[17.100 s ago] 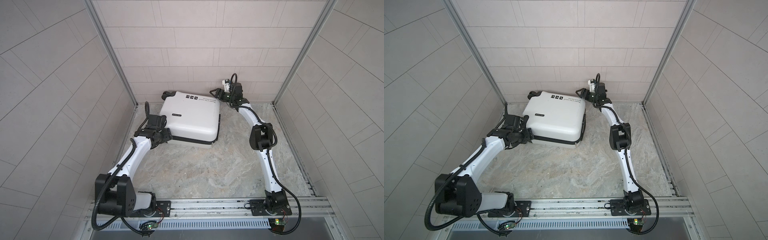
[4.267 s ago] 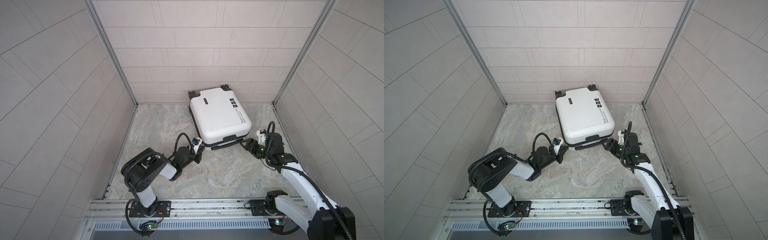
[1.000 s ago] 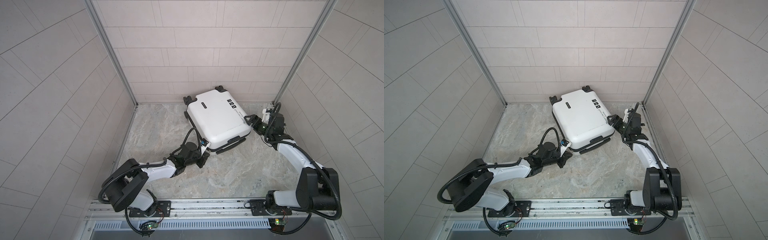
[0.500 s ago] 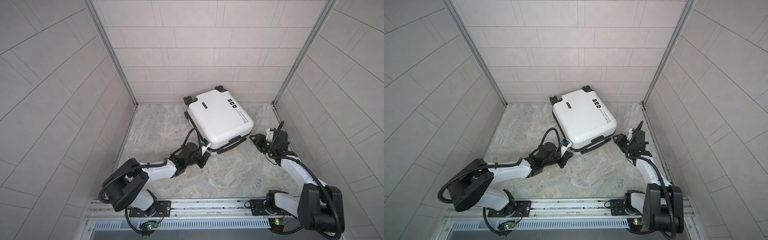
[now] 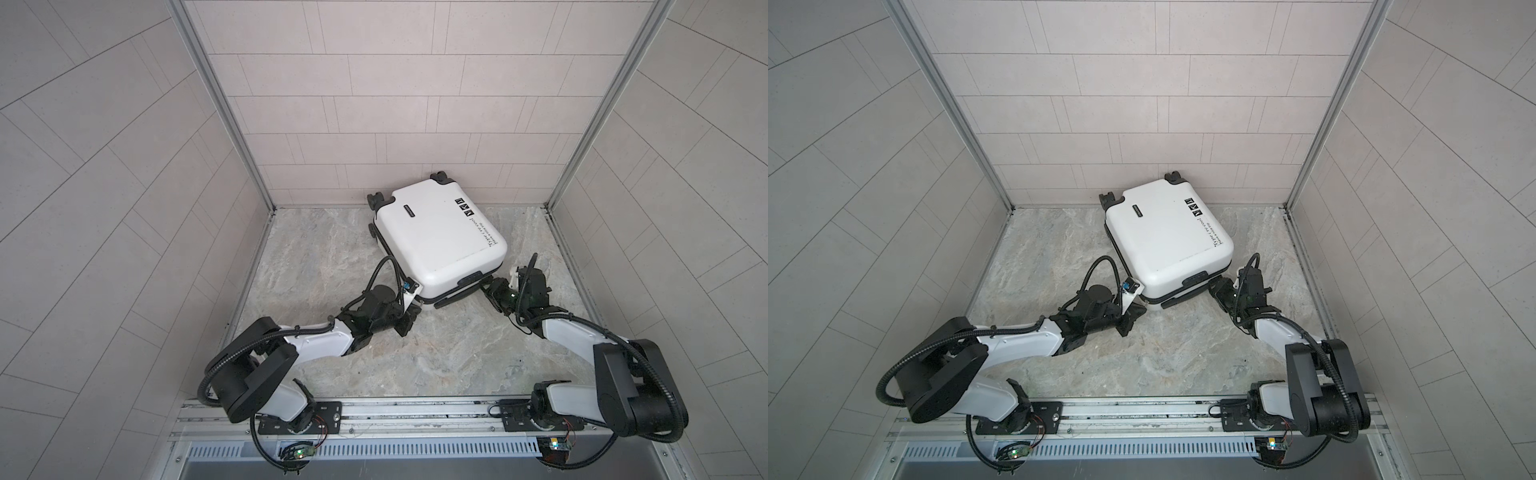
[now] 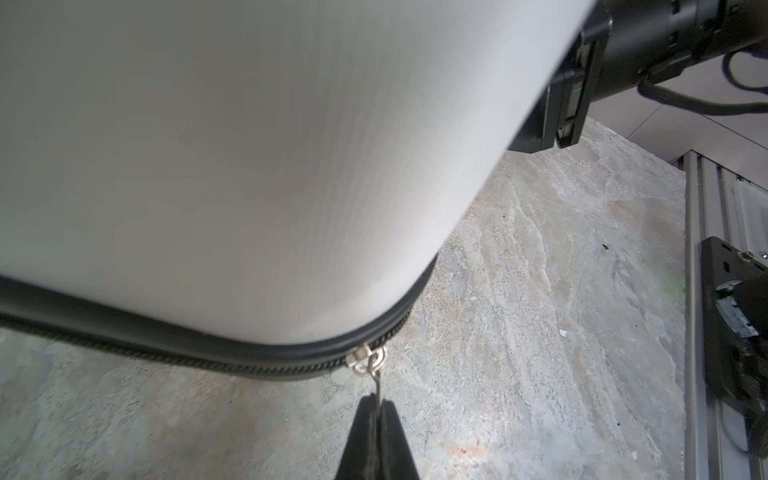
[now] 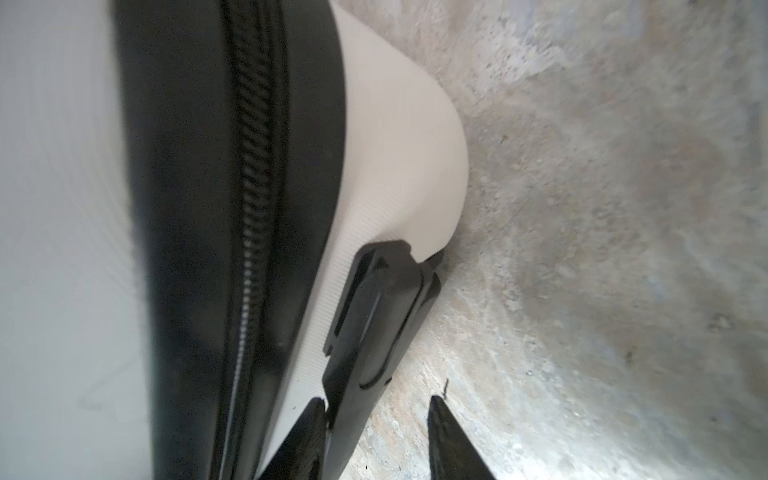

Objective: Pack the luggage

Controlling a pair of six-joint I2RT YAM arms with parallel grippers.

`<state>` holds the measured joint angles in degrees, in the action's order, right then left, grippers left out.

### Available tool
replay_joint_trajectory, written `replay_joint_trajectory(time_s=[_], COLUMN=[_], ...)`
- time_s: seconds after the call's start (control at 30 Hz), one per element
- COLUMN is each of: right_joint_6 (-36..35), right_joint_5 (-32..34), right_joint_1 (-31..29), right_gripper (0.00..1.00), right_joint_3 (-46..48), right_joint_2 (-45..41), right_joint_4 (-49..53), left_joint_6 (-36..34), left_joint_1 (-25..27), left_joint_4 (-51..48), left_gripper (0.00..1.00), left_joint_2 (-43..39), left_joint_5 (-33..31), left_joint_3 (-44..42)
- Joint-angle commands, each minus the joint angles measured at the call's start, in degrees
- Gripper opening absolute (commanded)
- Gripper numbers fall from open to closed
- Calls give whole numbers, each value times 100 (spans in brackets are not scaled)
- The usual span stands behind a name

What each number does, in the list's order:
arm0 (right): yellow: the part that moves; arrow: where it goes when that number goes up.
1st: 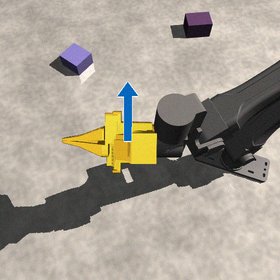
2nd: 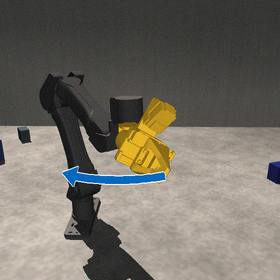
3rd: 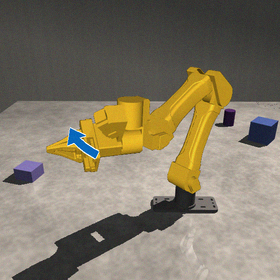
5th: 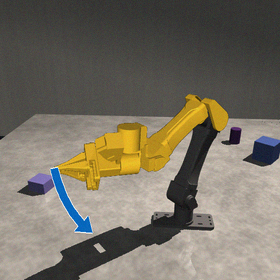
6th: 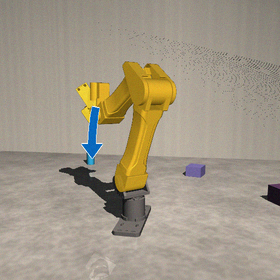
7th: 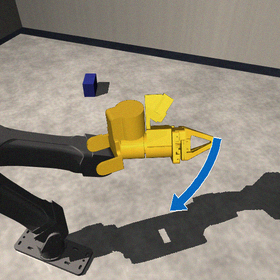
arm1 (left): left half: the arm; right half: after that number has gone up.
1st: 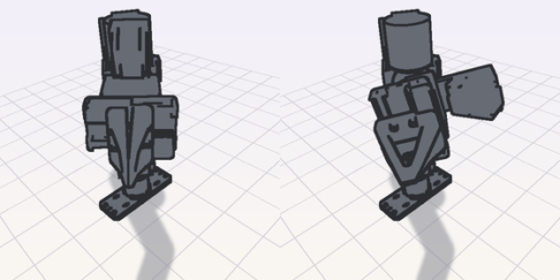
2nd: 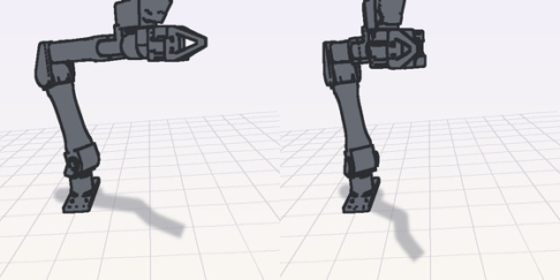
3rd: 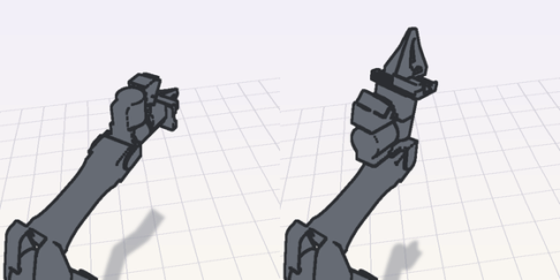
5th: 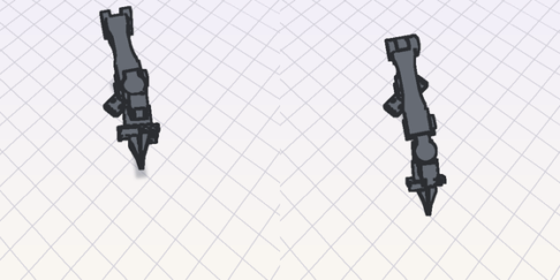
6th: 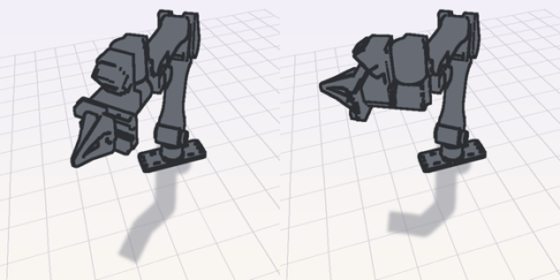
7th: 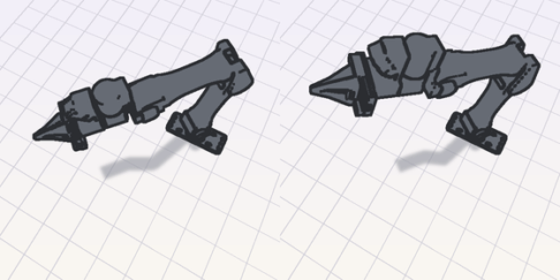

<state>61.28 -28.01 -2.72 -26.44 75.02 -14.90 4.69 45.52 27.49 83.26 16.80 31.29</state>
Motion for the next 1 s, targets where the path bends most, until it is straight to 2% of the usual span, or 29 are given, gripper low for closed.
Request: replay_joint_trajectory(time_s=[0.0, 0.27, 0.67, 0.8, 0.93, 0.97], right_joint_6=[304, 530, 1026, 1062, 1071, 1080], right_joint_5=[129, 281, 383, 460, 514, 543], right_joint_1=[-88, -121, -158, -162, -194, -217], right_gripper=[42, 41, 26, 18, 0, 0], right_joint_3=[-65, 37, 331, 371, 399, 419], right_joint_2=[119, 224, 638, 590, 531, 515], right_joint_4=[-455, -760, -1747, -1811, -1747, -1753], left_joint_6=[-20, 3, 29, 27, 40, 38], left_joint_1=[67, 71, 70, 63, 63, 70], left_joint_4=[725, 750, 777, 785, 802, 807], left_gripper=[0, 0, 0, 0, 0, 0], left_joint_2=[-35, 8, 7, 6, 44, 44], left_joint_5=[206, 223, 238, 230, 228, 223], left_joint_3=[155, 167, 141, 141, 171, 184])
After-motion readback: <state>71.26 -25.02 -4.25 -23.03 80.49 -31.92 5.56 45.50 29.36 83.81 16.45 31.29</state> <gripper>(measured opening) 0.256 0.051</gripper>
